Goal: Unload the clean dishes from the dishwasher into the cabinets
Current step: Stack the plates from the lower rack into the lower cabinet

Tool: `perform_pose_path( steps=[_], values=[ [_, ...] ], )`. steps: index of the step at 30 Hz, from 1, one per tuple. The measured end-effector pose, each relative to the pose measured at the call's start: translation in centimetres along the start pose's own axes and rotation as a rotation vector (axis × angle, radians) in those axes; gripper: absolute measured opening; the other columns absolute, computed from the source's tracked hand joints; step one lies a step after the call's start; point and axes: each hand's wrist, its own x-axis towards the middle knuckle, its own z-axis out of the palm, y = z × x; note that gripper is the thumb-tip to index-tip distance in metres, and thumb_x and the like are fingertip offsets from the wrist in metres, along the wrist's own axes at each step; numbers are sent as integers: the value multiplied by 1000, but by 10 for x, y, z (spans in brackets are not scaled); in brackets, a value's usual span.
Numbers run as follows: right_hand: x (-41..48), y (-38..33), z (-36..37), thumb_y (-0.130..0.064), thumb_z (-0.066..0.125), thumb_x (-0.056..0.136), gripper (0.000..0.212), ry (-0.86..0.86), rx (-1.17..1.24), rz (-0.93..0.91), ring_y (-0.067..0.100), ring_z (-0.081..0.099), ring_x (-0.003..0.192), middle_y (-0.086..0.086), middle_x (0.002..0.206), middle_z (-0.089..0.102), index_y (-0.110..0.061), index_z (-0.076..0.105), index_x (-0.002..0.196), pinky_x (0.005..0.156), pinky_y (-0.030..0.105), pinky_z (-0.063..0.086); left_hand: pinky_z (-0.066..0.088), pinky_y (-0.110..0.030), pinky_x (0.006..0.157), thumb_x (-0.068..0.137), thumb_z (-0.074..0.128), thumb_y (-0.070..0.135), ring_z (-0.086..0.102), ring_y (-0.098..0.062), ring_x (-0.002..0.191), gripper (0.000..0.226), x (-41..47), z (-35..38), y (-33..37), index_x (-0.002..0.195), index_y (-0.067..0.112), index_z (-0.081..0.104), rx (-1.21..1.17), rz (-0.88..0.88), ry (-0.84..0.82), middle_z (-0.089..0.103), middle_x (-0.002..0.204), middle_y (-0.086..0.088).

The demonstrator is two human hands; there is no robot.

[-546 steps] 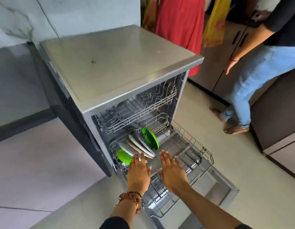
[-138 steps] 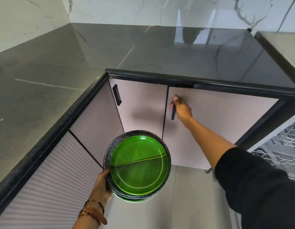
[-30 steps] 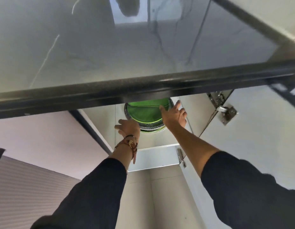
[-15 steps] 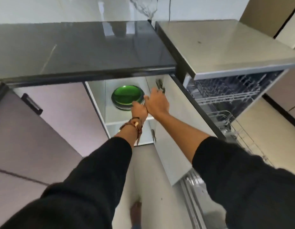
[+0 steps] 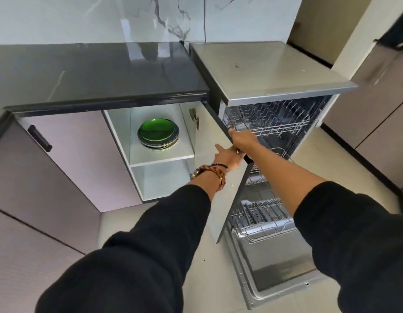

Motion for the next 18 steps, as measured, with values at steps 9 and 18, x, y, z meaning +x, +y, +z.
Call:
perform_pose_path(
  steps=[9,18],
  values=[
    [-1,42,12,-49,18,99,60,-76,334,17,24,60,89,12,95,63,-7,58,89,82,38,50,49,-43,95,98,38,21,47,-39,121,55,-8,4,3,149,26,17,366,206,244,10,155,-24],
    [-51,28,72,-16,29,102,33,-340,500,-52,23,62,92,13,99,62,-1,58,102,91,44,52,43,-39,103,95,48,11,41,-38,130,42,-33,-20,-37,135,4,38,481,52,303,11,155,-22]
  ],
)
